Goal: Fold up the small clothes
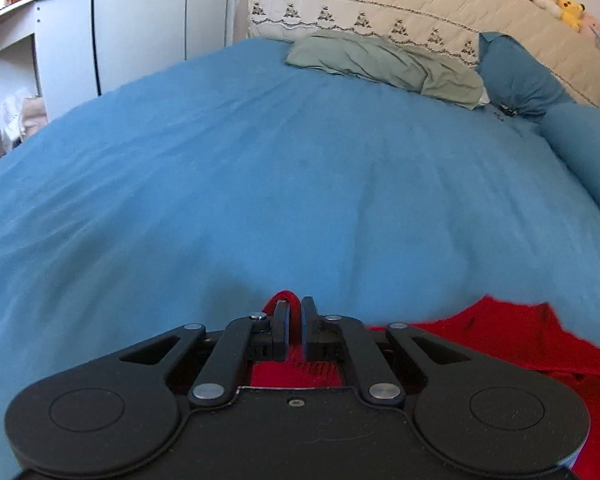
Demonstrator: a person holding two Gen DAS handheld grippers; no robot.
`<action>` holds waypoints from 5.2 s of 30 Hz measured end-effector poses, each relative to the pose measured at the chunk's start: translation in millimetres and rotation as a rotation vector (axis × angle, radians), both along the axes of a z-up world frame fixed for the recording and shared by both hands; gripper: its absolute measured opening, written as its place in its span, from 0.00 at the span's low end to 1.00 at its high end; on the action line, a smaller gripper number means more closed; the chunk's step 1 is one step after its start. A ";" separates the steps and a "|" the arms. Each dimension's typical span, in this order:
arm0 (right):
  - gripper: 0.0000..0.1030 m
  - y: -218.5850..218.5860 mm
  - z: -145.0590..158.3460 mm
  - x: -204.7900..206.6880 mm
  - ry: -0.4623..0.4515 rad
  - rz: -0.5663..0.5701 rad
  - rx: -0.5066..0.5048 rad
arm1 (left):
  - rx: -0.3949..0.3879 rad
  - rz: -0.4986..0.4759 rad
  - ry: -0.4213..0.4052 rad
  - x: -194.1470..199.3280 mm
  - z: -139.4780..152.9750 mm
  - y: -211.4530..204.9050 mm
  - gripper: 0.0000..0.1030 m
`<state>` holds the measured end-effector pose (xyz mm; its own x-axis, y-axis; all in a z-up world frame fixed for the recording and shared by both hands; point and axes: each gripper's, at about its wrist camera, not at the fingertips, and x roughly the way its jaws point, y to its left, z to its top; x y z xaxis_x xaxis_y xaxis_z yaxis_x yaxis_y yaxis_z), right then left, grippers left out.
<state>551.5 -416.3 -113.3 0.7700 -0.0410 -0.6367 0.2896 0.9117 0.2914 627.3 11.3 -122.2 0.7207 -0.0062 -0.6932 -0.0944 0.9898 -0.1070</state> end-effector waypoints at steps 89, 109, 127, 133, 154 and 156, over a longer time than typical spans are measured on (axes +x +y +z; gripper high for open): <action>0.30 373.4 -15.0 -5.0 0.263 0.684 0.004 | 0.044 -0.201 0.336 -170.1 -18.9 99.1 0.99; 1.00 246.3 24.4 -159.7 0.126 0.392 -0.258 | -0.034 -0.279 0.234 -169.8 23.7 60.8 0.99; 0.84 282.0 -38.1 -156.3 0.109 0.172 -0.356 | -0.030 -0.222 0.219 -155.3 12.7 58.4 0.98; 0.84 260.3 -37.9 -170.5 0.111 0.147 -0.385 | 0.056 -0.175 0.266 -161.8 -10.3 75.5 0.94; 1.00 188.2 41.5 -149.7 0.149 0.382 -0.067 | 0.139 -0.281 0.228 -138.1 54.2 85.0 1.00; 1.00 185.1 53.9 -128.1 0.150 0.404 -0.017 | 0.033 -0.322 0.271 -114.3 53.0 83.6 1.00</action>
<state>423.3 -231.1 -59.4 0.6249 0.2334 -0.7450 -0.0537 0.9649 0.2572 513.0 94.9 -69.3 0.4773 -0.1760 -0.8610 0.1996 0.9759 -0.0888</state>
